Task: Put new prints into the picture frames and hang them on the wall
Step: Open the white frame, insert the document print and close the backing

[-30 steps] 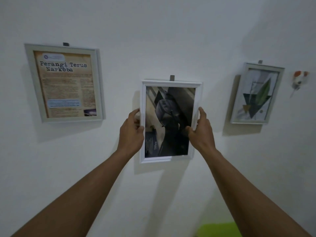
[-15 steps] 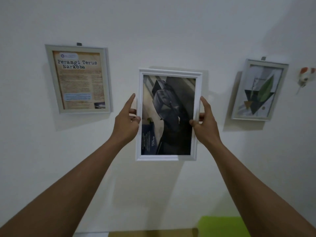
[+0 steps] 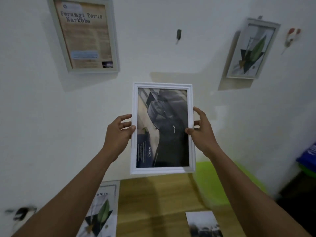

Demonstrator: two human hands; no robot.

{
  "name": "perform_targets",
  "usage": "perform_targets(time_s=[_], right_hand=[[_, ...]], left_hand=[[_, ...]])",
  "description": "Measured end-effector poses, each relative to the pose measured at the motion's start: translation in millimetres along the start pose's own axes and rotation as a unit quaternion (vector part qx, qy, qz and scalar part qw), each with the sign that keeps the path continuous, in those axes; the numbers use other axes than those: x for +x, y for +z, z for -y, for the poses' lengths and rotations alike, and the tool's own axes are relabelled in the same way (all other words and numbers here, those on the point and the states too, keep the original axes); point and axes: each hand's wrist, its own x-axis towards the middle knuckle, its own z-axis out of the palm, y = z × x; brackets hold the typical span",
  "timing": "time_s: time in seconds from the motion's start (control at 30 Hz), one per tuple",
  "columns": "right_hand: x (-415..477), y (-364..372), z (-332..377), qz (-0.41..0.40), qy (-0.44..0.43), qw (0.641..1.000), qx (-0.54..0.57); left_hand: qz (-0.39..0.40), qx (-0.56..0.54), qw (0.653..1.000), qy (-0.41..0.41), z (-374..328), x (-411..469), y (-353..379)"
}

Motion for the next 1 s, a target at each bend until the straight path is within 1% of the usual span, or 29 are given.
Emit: perform_targets(time_s=[0.1, 0.2, 0.27, 0.37, 0.4, 0.47, 0.57, 0.63, 0.7, 0.73, 0.83, 0.93, 1.0], right_hand=[[-30, 17, -27, -0.02, 0.048, 0.998, 0.036], [-55, 35, -57, -0.028, 0.12, 0.99, 0.075], [-69, 43, -77, -0.028, 0.161, 0.983, 0.086], [-85, 55, -107, -0.023, 0.21, 0.972, 0.103], [-89, 59, -118, -0.019, 0.222, 0.969, 0.106], [-98, 69, -139, -0.007, 0.241, 0.965, 0.102], [-109, 86, -171, 0.015, 0.248, 0.966, 0.064], [-113, 98, -187, 0.05, 0.241, 0.969, 0.018], [-113, 111, -191, 0.098, 0.225, 0.969, -0.036], [-112, 116, -188, 0.125, 0.219, 0.967, -0.039], [-106, 131, -168, 0.195, 0.211, 0.958, 0.013], [-100, 136, -152, 0.233, 0.207, 0.95, 0.018], [-100, 136, -151, 0.232, 0.201, 0.951, 0.033]], left_hand=[[-0.001, -0.006, 0.999, -0.044, 27, -23, -8], [0.005, -0.031, 0.994, -0.108, 52, -46, -13], [0.056, -0.051, 0.986, -0.147, 71, -62, -16], [0.155, -0.019, 0.969, -0.19, 106, -86, -20], [0.17, -0.014, 0.964, -0.202, 118, -94, -21], [0.165, -0.014, 0.961, -0.22, 138, -108, -22], [0.13, 0.01, 0.967, -0.221, 152, -124, -19], [0.112, 0.022, 0.971, -0.212, 157, -130, -12], [0.111, 0.049, 0.973, -0.196, 157, -137, 0], [0.117, 0.07, 0.973, -0.184, 157, -141, 5], [0.137, 0.122, 0.971, -0.157, 157, -150, 19], [0.147, 0.11, 0.97, -0.16, 157, -156, 29], [0.147, 0.091, 0.972, -0.161, 155, -159, 37]])
